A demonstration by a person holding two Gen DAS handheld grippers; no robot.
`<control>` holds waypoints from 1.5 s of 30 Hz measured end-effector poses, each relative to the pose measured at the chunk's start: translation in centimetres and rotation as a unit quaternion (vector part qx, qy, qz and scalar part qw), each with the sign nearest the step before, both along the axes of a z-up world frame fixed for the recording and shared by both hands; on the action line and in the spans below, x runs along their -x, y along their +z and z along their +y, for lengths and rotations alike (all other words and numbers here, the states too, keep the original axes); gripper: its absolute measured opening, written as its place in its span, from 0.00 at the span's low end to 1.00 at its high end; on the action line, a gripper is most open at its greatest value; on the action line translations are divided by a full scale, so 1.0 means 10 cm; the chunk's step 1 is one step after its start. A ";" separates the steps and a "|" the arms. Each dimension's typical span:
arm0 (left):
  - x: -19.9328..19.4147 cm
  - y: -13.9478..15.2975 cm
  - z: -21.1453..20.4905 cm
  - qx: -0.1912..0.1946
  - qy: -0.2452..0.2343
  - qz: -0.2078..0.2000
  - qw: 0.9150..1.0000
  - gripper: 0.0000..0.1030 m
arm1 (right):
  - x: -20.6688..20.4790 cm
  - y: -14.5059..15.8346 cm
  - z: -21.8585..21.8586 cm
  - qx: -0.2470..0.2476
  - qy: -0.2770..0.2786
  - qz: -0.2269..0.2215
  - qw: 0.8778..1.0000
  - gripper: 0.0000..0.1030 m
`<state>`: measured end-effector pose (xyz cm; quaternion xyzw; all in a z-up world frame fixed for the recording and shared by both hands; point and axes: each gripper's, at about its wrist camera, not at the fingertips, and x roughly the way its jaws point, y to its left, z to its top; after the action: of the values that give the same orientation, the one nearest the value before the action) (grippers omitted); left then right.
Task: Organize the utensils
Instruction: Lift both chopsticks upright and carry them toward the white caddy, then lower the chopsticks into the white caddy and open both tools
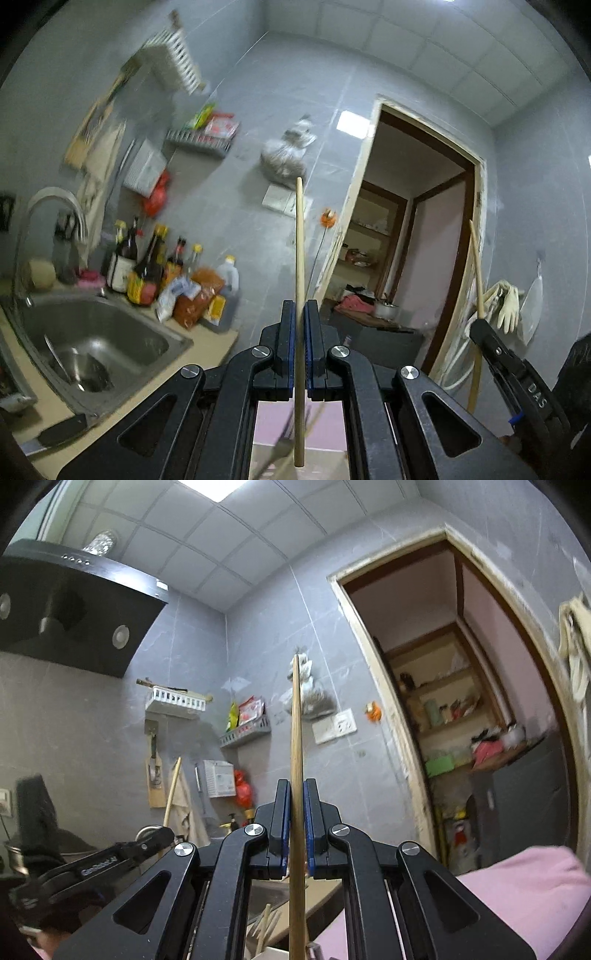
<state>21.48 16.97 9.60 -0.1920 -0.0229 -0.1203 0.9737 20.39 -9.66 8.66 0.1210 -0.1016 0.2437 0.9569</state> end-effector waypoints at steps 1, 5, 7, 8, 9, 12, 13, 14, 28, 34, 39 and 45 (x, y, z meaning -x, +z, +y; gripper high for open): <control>-0.09 -0.06 0.09 0.017 -0.005 0.012 1.000 0.03 | -0.04 -0.03 0.01 -0.002 0.007 0.005 1.000 0.05; -0.27 -0.21 0.28 0.056 -0.006 0.034 0.998 0.03 | -0.14 -0.16 0.02 -0.009 0.021 0.024 0.999 0.05; -0.33 -0.28 0.32 0.065 -0.001 0.041 0.997 0.03 | -0.18 -0.20 0.04 -0.013 0.023 0.033 0.999 0.05; -0.34 -0.31 0.32 0.068 0.000 0.043 0.997 0.03 | -0.20 -0.23 0.05 -0.014 0.021 0.036 0.999 0.05; -0.35 -0.32 0.32 0.069 0.001 0.044 0.997 0.03 | -0.22 -0.25 0.06 -0.014 0.018 0.038 0.999 0.05; -0.34 -0.37 0.26 0.062 0.011 0.041 0.997 0.03 | -0.25 -0.30 0.11 -0.006 0.011 0.038 0.999 0.05; -0.33 -0.38 0.24 0.057 0.013 0.040 0.997 0.03 | -0.25 -0.32 0.12 0.000 0.008 0.038 0.999 0.05; -0.33 -0.39 0.21 0.053 0.017 0.039 0.998 0.03 | -0.25 -0.34 0.13 0.005 0.004 0.037 0.999 0.05; -0.35 -0.34 0.21 0.043 0.002 0.035 0.998 0.03 | -0.25 -0.47 0.21 0.037 -0.031 0.027 0.998 0.05; -0.40 -0.38 0.16 0.033 -0.022 0.049 0.998 0.03 | -0.28 -0.47 0.19 0.032 -0.022 0.029 0.999 0.05; -0.37 -0.47 0.08 0.023 -0.022 0.049 0.998 0.03 | -0.30 -0.47 0.14 0.024 -0.015 0.034 0.999 0.05; -0.41 -0.49 0.13 0.034 -0.017 0.061 0.997 0.03 | -0.33 -0.48 0.15 0.021 -0.014 0.044 0.999 0.05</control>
<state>25.63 18.32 4.67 -0.2320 0.0357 -0.1237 0.9641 23.71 -8.14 3.82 0.1099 -0.0554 0.2269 0.9661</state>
